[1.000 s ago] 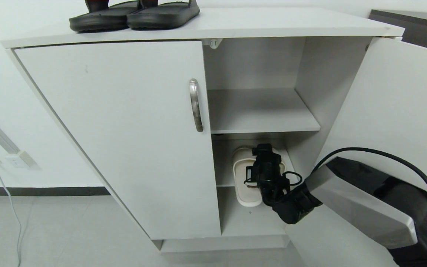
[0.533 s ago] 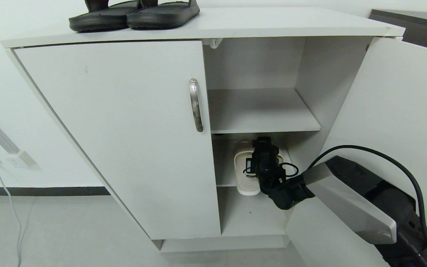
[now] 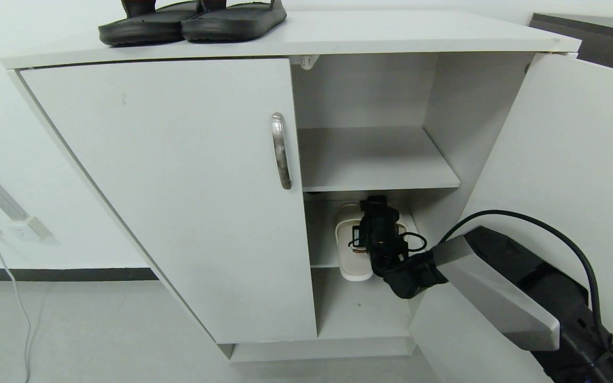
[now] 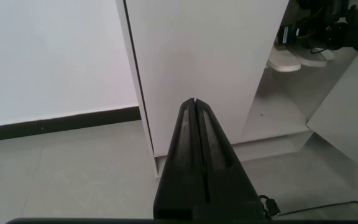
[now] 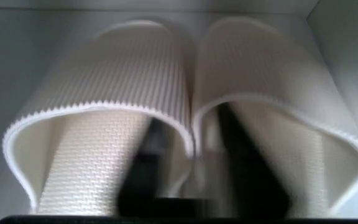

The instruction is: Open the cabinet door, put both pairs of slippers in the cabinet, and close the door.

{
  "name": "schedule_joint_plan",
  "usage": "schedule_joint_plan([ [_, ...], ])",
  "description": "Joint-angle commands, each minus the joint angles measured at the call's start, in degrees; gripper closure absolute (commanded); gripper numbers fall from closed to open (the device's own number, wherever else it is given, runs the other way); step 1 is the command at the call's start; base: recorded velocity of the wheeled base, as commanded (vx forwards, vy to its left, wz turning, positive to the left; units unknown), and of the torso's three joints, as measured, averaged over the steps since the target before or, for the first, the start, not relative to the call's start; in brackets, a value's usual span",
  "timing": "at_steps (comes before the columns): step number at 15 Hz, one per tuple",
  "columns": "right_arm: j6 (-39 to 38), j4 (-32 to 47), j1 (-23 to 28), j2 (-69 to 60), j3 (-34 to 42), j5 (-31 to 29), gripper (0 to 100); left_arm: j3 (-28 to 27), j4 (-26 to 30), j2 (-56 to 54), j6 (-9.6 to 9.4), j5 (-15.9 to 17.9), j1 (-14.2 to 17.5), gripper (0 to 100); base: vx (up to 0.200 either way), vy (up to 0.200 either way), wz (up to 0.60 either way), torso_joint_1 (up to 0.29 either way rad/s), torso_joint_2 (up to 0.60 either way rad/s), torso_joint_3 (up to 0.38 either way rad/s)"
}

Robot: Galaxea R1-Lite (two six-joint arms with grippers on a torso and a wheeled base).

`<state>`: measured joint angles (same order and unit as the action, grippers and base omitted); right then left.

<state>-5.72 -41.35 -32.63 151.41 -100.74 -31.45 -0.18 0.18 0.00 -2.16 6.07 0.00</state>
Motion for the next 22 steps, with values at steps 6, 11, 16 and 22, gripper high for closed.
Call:
schedule_joint_plan([
  [6, 0.0, -5.1, -2.3, -6.8, 12.1, -0.5, 0, 0.0, 0.0, 0.0, 0.05, 0.0, 0.0, 100, 0.0, 0.0, 0.0, 0.0, 0.0, 0.0],
  [11, 0.1, -15.9, -6.7, -17.7, 32.5, -0.7, 0, 0.0, 0.0, 0.0, 0.22, 0.0, 0.0, 100, 0.0, 0.0, 0.0, 0.0, 0.0, 0.0],
  [16, -0.3, -27.8, -11.3, -29.2, 58.3, -0.5, 0, 0.0, 0.0, 0.1, 0.22, 0.0, 0.0, 100, 0.0, 0.0, 0.0, 0.0, 0.0, 0.0],
  [22, 0.0, -32.0, -13.0, -30.1, 62.1, -0.5, 0, 0.0, 0.0, 0.1, 0.22, 0.0, 0.0, 100, 0.0, 0.0, 0.0, 0.0, 0.0, 0.0],
])
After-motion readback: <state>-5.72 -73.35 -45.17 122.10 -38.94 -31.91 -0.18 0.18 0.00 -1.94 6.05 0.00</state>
